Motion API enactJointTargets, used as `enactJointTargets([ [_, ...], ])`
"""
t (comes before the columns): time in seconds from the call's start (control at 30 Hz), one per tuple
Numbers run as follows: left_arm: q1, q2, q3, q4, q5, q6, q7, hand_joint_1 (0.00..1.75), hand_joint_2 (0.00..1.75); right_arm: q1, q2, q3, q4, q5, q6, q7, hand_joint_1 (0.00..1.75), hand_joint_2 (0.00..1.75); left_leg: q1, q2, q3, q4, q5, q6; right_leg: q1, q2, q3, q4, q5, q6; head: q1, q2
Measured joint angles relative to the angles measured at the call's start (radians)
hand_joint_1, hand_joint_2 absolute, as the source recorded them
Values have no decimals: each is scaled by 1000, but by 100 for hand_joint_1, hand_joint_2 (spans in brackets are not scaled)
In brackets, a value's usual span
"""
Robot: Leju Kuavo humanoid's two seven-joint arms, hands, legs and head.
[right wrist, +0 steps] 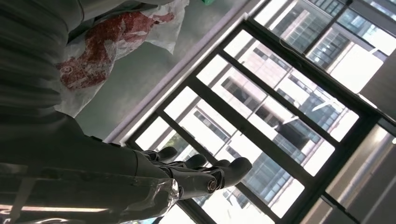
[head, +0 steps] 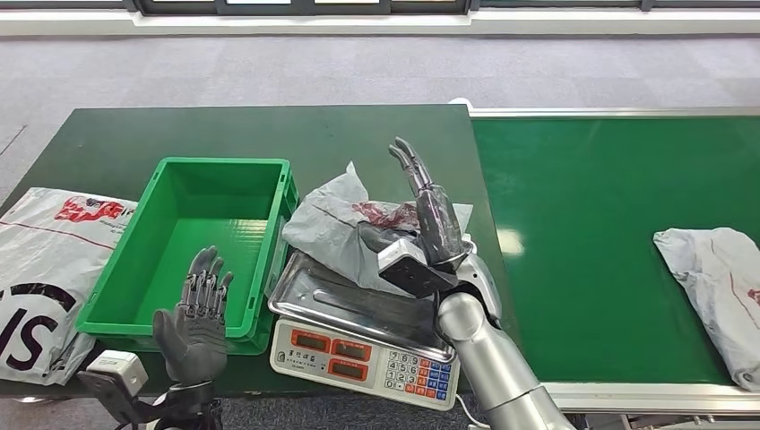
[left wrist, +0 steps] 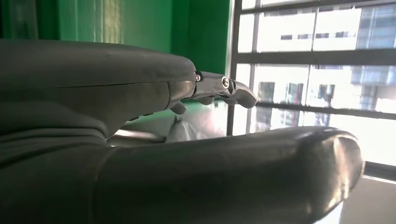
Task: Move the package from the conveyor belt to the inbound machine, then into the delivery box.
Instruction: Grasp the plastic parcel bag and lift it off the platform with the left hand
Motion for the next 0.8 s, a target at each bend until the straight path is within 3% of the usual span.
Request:
enactJointTargets([
  [0.17, -28, 0, -4, -4, -221, 225, 73, 0, 0, 138, -11, 20, -274, 102, -261, -54, 0, 175, 0, 1, 0, 0, -1, -1, 0, 0, -1, 0, 0, 0, 0, 0],
  [0.3, -95, 5, -31, 34, -356, 262, 130, 0, 0, 216, -10, 42, -459, 217, -420, -110, 0, 175, 0, 0, 0, 0, -1, -1, 0, 0, -1, 0, 0, 0, 0, 0],
  [0.47, -265, 11, -117, 198, -555, 266, 183, 0, 0, 288, 24, 50, -667, 327, -446, -126, 0, 175, 0, 1, 1, 0, 1, -1, 0, -1, 1, 0, 1, -1, 0, 0],
  [0.67, -474, 4, -203, 456, -534, 150, 198, 0, 0, 292, 36, 56, -730, 291, -447, -125, 0, 175, -1, 2, 0, 1, 4, 0, -1, 1, 0, 0, 5, 0, 0, 0],
  [0.8, -625, -21, -255, 658, -523, 124, 177, 0, 0, 277, 39, 69, -730, 271, -447, -125, 0, 175, -1, 2, -1, 1, 6, 1, -1, 0, -1, 0, 7, 0, 0, 0],
])
